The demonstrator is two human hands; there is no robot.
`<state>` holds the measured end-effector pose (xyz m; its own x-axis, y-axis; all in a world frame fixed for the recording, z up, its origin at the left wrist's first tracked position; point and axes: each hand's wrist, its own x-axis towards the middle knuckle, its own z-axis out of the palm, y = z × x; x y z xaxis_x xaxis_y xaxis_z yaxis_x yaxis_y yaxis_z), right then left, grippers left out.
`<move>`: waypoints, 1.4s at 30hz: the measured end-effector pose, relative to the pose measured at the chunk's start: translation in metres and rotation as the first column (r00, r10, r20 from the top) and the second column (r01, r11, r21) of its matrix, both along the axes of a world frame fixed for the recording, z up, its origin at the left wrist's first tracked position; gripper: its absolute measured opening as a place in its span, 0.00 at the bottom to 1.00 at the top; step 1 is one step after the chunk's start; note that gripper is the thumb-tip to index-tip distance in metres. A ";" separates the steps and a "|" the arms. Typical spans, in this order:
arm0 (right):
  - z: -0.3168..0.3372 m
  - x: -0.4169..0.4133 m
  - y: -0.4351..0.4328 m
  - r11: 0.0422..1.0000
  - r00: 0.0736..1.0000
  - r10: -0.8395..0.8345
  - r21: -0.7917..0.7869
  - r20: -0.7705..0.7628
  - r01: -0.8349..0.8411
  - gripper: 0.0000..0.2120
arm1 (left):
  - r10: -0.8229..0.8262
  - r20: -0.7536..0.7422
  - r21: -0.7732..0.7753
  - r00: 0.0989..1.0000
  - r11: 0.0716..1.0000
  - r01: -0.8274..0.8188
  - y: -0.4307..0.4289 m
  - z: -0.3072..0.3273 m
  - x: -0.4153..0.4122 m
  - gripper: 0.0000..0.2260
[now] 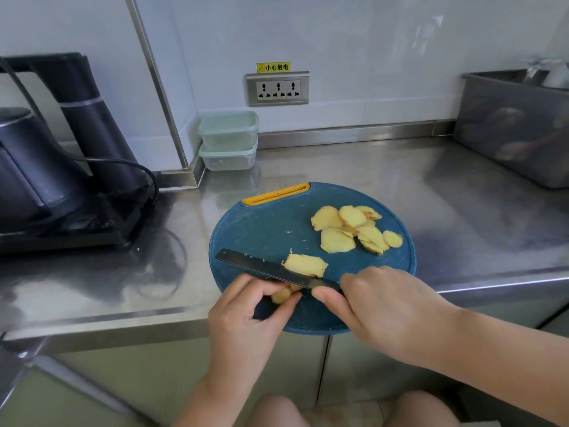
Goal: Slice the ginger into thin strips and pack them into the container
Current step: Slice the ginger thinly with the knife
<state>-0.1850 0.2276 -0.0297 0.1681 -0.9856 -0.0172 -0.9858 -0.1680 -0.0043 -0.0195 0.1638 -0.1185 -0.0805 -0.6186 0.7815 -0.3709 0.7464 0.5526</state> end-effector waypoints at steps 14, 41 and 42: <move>-0.007 0.010 0.021 0.997 0.997 -0.064 -0.047 0.033 0.066 0.26 | 0.041 0.068 0.155 0.997 0.987 -0.051 0.013 0.008 -0.005 0.11; 0.005 0.029 0.001 0.995 0.993 -0.097 -0.036 -0.071 0.094 0.25 | -0.007 -0.004 0.144 1.000 0.990 0.007 0.010 0.007 -0.006 0.09; 0.005 0.025 0.008 0.994 0.991 -0.109 -0.034 -0.080 0.107 0.25 | -0.003 -0.004 0.148 1.000 0.989 0.004 0.011 0.008 -0.006 0.10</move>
